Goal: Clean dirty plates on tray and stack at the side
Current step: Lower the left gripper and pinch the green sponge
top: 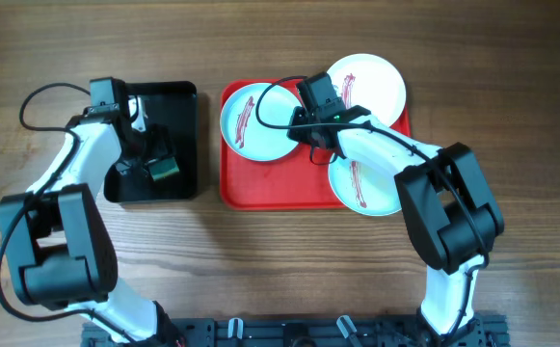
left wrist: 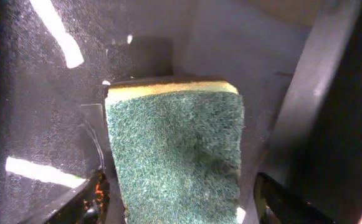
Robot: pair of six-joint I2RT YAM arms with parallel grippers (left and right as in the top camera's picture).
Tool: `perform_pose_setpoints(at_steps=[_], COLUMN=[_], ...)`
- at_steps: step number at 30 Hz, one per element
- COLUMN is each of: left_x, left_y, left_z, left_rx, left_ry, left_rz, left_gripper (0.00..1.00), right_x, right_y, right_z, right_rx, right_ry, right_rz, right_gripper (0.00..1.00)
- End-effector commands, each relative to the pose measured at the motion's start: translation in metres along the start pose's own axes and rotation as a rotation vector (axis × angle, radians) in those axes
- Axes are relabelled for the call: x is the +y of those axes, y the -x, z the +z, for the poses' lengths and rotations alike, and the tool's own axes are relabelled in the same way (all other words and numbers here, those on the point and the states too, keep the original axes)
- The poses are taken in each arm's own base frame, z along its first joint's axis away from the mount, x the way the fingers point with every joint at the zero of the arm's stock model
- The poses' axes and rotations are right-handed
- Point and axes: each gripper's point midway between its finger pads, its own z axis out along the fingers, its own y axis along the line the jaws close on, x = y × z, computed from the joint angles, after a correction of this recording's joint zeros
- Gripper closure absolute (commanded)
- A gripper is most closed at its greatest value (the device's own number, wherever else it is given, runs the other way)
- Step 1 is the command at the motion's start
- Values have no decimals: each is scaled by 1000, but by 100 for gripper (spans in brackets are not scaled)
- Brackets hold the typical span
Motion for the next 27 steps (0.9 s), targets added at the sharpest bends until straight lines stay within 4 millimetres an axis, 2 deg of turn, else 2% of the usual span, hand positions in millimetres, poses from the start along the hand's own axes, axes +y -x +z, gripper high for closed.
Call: perform_pose_setpoints(at_steps=[1, 2, 4, 13, 21, 27], left_x=[2, 2, 2, 2, 0, -7], left_y=[4, 4, 4, 4, 4, 16], left_z=[3, 3, 3, 2, 0, -29], left_rx=[-4, -5, -5, -5, -5, -24], left_ry=[8, 8, 8, 8, -6, -13], left_rz=[6, 1, -3, -7, -29, -44], left_gripper=[42, 56, 68, 94, 96, 96], right_x=[3, 3, 3, 4, 4, 4], right_y=[-4, -4, -4, -3, -3, -3], right_z=[4, 4, 4, 4, 4, 4], right_rx=[15, 15, 15, 13, 13, 13], right_ry=[15, 14, 15, 17, 17, 17], right_rz=[-13, -13, -12, -13, -13, -13], right_gripper=[89, 89, 89, 89, 89, 89])
